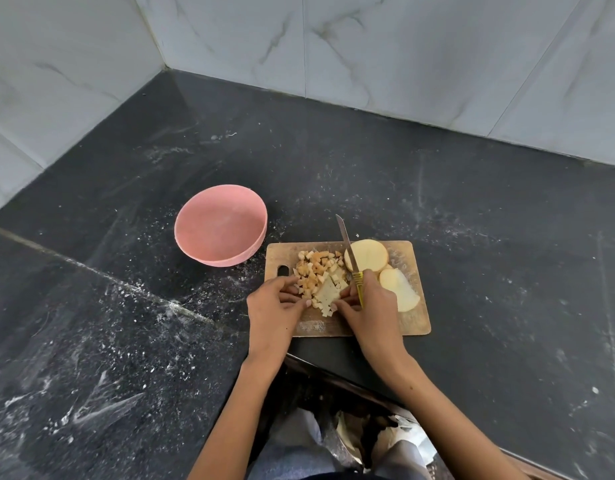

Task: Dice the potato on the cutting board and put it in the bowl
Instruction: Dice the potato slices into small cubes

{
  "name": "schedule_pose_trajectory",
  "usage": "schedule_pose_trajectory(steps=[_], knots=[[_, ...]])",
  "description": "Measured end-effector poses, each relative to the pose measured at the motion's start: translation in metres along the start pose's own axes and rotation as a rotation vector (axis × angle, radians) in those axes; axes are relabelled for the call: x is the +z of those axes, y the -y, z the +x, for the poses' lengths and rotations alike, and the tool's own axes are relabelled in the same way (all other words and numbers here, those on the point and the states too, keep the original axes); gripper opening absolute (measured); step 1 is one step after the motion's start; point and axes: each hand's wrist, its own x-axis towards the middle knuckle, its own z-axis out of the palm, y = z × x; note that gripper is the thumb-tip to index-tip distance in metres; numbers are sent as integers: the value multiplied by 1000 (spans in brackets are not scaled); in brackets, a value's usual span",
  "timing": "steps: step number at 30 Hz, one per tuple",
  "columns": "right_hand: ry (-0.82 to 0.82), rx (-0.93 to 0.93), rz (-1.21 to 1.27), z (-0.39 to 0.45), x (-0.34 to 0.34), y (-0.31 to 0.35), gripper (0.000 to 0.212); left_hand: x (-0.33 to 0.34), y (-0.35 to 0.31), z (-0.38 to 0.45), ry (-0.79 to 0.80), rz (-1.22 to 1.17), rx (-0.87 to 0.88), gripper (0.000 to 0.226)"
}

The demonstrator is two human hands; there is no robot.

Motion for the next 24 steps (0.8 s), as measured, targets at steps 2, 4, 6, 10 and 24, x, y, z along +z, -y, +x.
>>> schedule_pose_trajectory(steps=[2, 4, 6, 10, 24], knots=[[-15, -13, 15, 3, -5, -1, 32, -1, 2, -1, -2, -49, -18, 41], [-22, 4, 41, 2, -14, -6, 34, -3, 3, -2, -2, -69, -28, 37], [24, 29, 46, -3, -22, -11, 38, -5, 4, -3, 7, -101, -49, 34], [130, 42, -24, -8, -13, -11, 42, -5, 6, -3, -20, -103, -41, 27], [38, 16, -17, -6, -9, -10, 32, -4, 11, -7, 4, -91, 34, 52]])
